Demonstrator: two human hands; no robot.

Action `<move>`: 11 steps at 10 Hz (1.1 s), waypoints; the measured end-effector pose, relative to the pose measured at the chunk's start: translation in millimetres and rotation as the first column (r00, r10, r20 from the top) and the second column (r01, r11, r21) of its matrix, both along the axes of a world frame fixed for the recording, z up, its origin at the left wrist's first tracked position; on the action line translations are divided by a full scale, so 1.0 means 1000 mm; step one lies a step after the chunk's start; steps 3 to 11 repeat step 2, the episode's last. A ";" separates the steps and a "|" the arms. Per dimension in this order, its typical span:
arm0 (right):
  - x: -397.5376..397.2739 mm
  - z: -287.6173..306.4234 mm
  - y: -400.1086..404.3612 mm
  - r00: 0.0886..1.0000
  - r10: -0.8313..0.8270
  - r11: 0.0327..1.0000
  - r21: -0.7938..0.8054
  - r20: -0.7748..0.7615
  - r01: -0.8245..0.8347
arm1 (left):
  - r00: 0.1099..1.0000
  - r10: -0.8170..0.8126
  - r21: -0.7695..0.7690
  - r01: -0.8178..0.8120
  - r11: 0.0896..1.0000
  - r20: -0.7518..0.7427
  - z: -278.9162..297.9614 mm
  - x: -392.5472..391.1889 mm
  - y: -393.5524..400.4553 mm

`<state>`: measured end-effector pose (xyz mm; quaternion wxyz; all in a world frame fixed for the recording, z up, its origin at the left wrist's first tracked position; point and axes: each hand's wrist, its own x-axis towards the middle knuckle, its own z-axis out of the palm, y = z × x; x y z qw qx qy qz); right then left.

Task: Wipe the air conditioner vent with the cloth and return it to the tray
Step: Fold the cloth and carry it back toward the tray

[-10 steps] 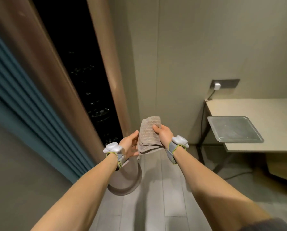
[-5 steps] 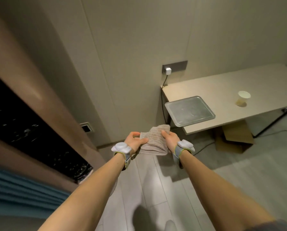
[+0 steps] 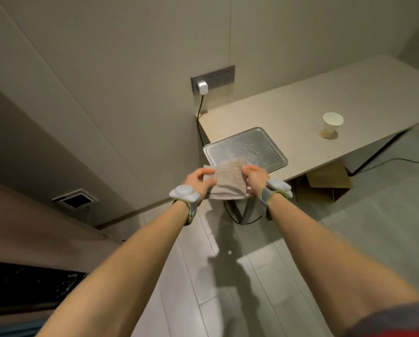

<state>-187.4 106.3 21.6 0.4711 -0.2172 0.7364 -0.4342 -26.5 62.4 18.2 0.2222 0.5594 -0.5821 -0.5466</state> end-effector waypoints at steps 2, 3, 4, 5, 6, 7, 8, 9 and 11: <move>-0.046 0.005 -0.038 0.991 0.021 1.000 0.013 -0.134 -0.019 | 0.996 -0.061 0.051 0.058 0.997 0.071 0.012 -0.052 -0.042; -0.046 0.005 -0.038 0.991 0.021 1.000 0.013 -0.134 -0.019 | 0.996 -0.061 0.051 0.058 0.997 0.071 0.012 -0.052 -0.042; -0.046 0.005 -0.038 0.991 0.021 1.000 0.013 -0.134 -0.019 | 0.996 -0.061 0.051 0.058 0.997 0.071 0.012 -0.052 -0.042; -0.046 0.005 -0.038 0.991 0.021 1.000 0.013 -0.134 -0.019 | 0.996 -0.061 0.051 0.058 0.997 0.071 0.012 -0.052 -0.042; -0.046 0.005 -0.038 0.991 0.021 1.000 0.013 -0.134 -0.019 | 0.996 -0.061 0.051 0.058 0.997 0.071 0.012 -0.052 -0.042; -0.046 0.005 -0.038 0.991 0.021 1.000 0.013 -0.134 -0.019 | 0.996 -0.061 0.051 0.058 0.997 0.071 0.012 -0.052 -0.042; -0.046 0.005 -0.038 0.991 0.021 1.000 0.013 -0.134 -0.019 | 0.996 -0.061 0.051 0.058 0.997 0.071 0.012 -0.052 -0.042; -0.046 0.005 -0.038 0.991 0.021 1.000 0.013 -0.134 -0.019 | 0.996 -0.061 0.051 0.058 0.997 0.071 0.012 -0.052 -0.042; -0.046 0.005 -0.038 0.991 0.021 1.000 0.013 -0.134 -0.019 | 0.996 -0.061 0.051 0.058 0.997 0.071 0.012 -0.052 -0.042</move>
